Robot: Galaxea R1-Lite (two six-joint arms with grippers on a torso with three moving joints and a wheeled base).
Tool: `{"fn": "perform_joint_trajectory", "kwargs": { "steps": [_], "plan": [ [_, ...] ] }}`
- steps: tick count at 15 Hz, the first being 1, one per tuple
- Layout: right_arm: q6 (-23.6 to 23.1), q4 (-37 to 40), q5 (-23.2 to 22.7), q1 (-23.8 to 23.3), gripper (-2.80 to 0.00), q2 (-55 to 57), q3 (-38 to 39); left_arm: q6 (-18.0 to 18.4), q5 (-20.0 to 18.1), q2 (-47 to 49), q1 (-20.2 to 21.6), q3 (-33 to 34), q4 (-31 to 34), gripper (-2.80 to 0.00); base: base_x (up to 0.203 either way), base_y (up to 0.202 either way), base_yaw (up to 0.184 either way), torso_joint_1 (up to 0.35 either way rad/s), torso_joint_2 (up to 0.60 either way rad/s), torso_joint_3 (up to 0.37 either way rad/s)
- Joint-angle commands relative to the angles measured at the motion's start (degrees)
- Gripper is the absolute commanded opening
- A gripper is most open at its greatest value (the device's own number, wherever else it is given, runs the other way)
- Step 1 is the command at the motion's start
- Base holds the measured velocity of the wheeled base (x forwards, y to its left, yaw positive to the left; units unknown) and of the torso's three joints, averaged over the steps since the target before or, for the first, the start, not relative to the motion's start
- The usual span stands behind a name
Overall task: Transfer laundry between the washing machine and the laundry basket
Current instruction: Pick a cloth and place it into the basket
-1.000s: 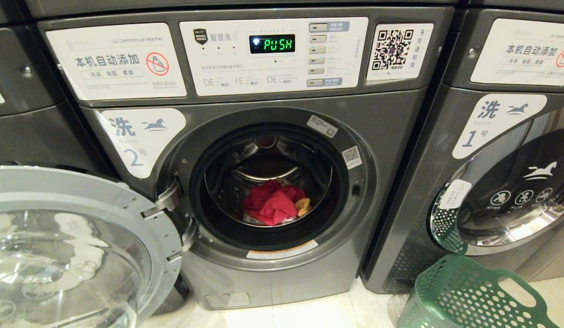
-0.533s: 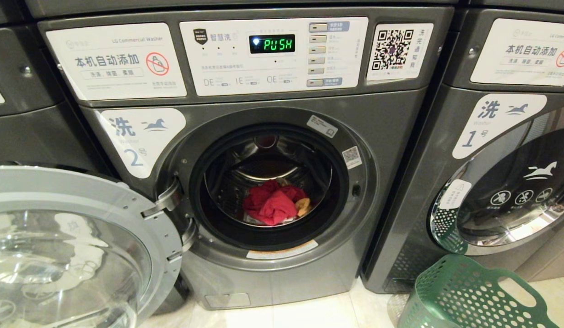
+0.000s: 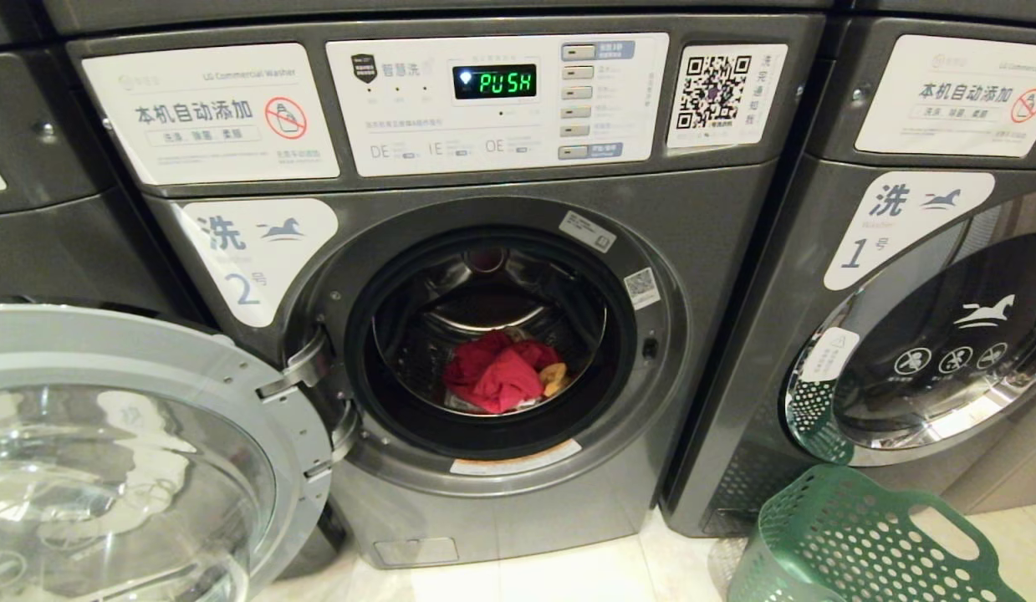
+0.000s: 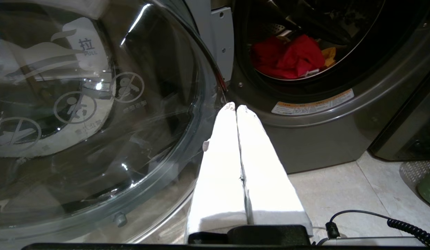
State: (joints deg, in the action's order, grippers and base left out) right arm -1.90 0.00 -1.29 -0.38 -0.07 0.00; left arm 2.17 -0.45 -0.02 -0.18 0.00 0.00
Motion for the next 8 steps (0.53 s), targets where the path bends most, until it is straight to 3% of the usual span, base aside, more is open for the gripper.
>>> {"fn": "perform_joint_trajectory", "kwargs": {
  "steps": [1,8],
  "plan": [
    [-0.12,0.0,-0.03,0.03,-2.8,0.07,0.0,0.03,0.01,-0.05,0.09,0.0,0.07,-2.8,0.0,0.0,0.0,0.0,0.0,0.0],
    [0.06,0.0,-0.03,0.03,-2.8,0.07,0.0,-0.5,0.1,-0.06,0.01,0.0,0.09,-2.8,0.002,-0.006,0.152,0.001,0.0,0.004]
  ]
}}
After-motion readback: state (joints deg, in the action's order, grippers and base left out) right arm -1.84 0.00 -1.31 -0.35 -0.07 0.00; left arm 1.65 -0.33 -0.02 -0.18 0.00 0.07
